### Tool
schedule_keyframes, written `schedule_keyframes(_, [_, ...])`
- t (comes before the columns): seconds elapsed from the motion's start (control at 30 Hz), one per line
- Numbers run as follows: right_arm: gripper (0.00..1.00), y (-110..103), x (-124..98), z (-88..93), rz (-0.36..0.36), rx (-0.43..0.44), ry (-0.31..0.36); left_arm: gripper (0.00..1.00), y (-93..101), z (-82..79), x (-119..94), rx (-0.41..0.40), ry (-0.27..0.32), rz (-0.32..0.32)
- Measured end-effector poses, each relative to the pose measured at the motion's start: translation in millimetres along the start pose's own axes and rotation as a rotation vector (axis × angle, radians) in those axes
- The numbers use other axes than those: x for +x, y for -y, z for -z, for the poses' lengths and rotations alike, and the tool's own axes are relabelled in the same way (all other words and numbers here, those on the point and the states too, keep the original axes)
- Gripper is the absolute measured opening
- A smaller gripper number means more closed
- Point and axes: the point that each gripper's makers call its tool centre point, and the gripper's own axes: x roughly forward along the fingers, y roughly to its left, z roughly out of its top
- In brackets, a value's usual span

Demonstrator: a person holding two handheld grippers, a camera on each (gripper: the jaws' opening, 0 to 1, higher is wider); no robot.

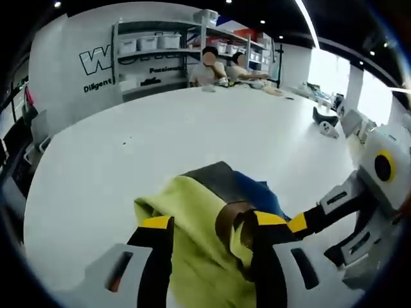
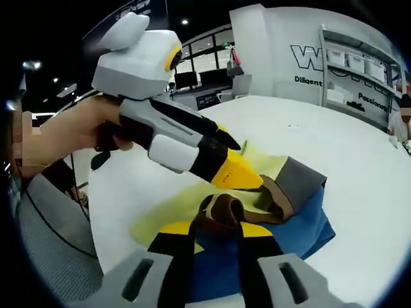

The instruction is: Fold the garment on the visible template until the final outline fits inside the template.

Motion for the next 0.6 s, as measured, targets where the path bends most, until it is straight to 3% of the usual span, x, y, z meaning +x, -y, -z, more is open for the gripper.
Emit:
schedule_keyframes(0.27, [0.19, 3, 2, 3.0, -0.002, 0.02, -0.002, 0.41, 15.9, -0.7, 21, 0.094, -0.024, 0.045])
schedule_keyframes(0.43, [0.19, 3, 2, 3.2, -0.001, 0.023, 0.001, 0.41, 20.5, -1.4, 25, 0.102, -0.021, 0.06])
schedule_keyframes(0.6, [0.17, 4, 3, 5.7, 0.002, 0.017, 0.006, 0.34, 19.0, 8.6, 38, 0.138, -0.058, 0.07])
